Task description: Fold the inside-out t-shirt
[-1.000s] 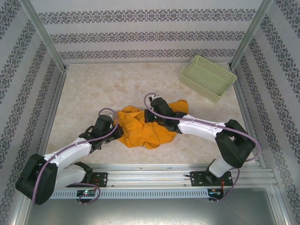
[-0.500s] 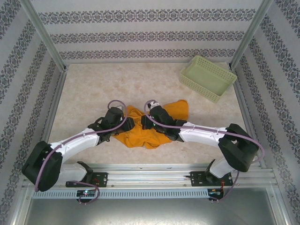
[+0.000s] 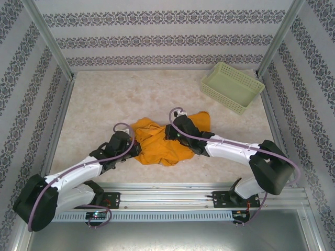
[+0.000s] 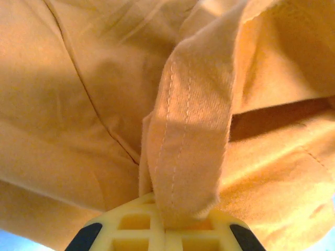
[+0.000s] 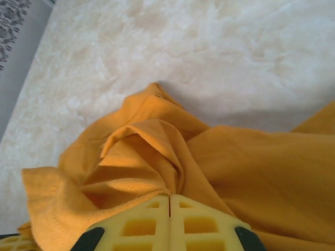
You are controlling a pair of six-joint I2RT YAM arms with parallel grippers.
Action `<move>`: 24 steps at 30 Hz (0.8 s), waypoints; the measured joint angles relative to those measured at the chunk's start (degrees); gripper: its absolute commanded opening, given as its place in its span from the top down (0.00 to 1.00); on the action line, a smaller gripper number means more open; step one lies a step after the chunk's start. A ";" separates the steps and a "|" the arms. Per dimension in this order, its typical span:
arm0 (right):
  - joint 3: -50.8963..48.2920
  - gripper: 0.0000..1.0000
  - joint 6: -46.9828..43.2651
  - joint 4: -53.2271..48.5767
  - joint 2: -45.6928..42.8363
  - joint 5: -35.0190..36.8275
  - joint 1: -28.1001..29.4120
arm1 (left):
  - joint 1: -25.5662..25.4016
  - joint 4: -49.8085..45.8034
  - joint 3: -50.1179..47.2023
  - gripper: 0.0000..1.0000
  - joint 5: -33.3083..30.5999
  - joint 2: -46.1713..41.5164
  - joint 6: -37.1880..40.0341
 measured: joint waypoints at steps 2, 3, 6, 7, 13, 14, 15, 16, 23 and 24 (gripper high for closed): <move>0.02 1.00 -0.04 -1.03 0.39 0.04 -0.02 | -0.35 0.59 -1.14 1.00 0.48 -2.03 -0.04; 0.04 1.00 -0.09 -1.97 0.59 0.20 -0.02 | -0.63 0.90 -1.64 1.00 0.83 -2.89 -0.02; 0.37 0.76 -0.68 -5.11 0.68 0.76 -0.02 | -1.42 2.23 -2.36 1.00 2.34 -3.78 0.02; 0.55 0.68 -1.25 -5.86 0.66 1.09 0.00 | -1.92 2.58 -2.38 1.00 2.67 -3.78 0.04; 3.06 0.31 -8.96 -11.37 -1.29 2.29 3.32 | -6.25 4.59 -3.58 1.00 3.23 -5.73 0.26; 4.37 0.29 -10.54 -12.11 -1.40 2.23 4.92 | -6.62 4.85 -4.09 1.00 3.19 -6.56 0.26; 5.95 0.29 -12.00 -12.66 -1.36 2.16 6.64 | -6.86 4.98 -4.55 1.00 3.15 -7.37 0.26; 7.30 0.29 -13.03 -13.07 -1.20 2.12 7.96 | -7.02 4.96 -4.79 1.00 2.97 -7.91 0.28; 16.33 0.29 -15.61 -15.58 5.95 3.13 12.00 | -7.06 5.03 -6.12 1.00 2.54 -10.34 0.26; 16.96 0.29 -15.82 -16.59 7.54 3.89 12.00 | -7.06 5.05 -6.25 1.00 2.54 -10.60 0.26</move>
